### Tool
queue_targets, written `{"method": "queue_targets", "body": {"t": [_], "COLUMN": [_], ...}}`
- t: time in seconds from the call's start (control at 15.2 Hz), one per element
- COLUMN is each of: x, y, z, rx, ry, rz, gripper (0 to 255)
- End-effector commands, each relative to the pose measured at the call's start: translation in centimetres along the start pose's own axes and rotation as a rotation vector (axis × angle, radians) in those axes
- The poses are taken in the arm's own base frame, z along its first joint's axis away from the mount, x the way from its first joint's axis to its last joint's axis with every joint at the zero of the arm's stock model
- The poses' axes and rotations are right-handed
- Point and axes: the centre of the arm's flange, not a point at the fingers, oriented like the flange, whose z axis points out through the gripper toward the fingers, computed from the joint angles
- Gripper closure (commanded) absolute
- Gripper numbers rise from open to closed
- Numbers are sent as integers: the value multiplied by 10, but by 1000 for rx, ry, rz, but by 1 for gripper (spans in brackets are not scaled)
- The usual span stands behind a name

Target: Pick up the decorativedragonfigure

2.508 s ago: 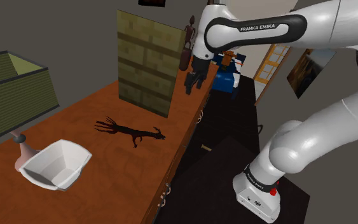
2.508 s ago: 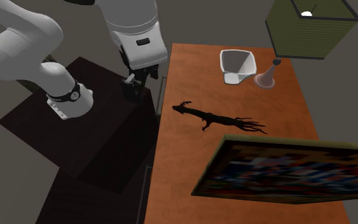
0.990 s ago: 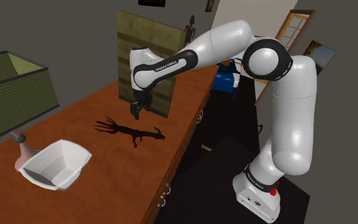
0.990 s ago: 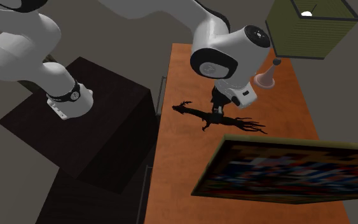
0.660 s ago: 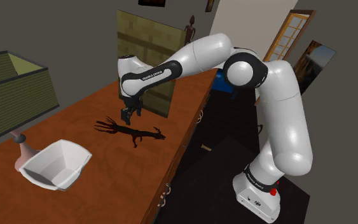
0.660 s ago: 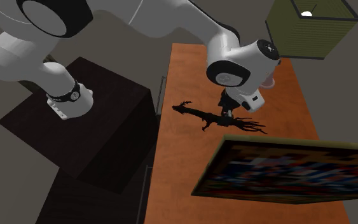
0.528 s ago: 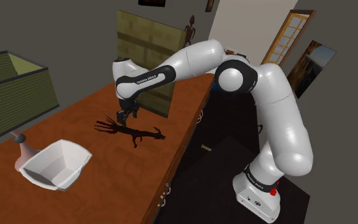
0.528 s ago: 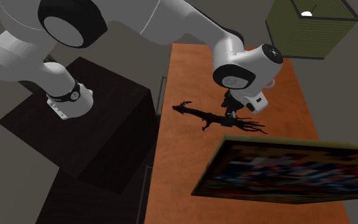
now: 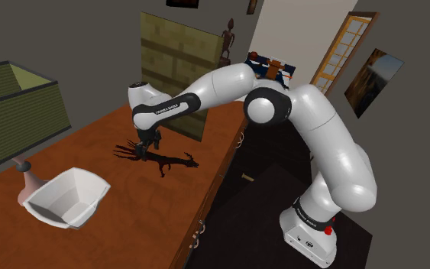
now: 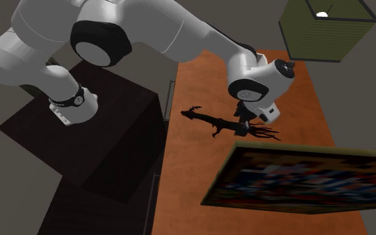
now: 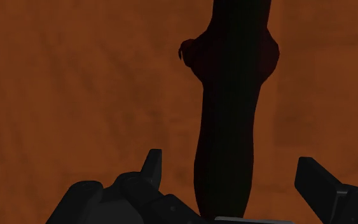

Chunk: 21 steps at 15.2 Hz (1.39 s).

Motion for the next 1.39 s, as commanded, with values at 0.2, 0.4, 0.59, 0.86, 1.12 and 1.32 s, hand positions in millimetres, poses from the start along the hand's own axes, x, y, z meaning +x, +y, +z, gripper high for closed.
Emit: {"method": "queue_targets", "body": {"t": [0.2, 0.4, 0.59, 0.86, 1.12, 1.32], "x": [1, 1, 1, 0, -3, -6], "y": [0, 0, 0, 0, 0, 0], "z": [14, 14, 14, 9, -12, -27], "rx": [0, 0, 0, 0, 0, 0], "ry": [0, 0, 0, 0, 0, 0], "rz": [0, 0, 0, 0, 0, 0], "gripper": [255, 255, 255, 255, 255, 255]}}
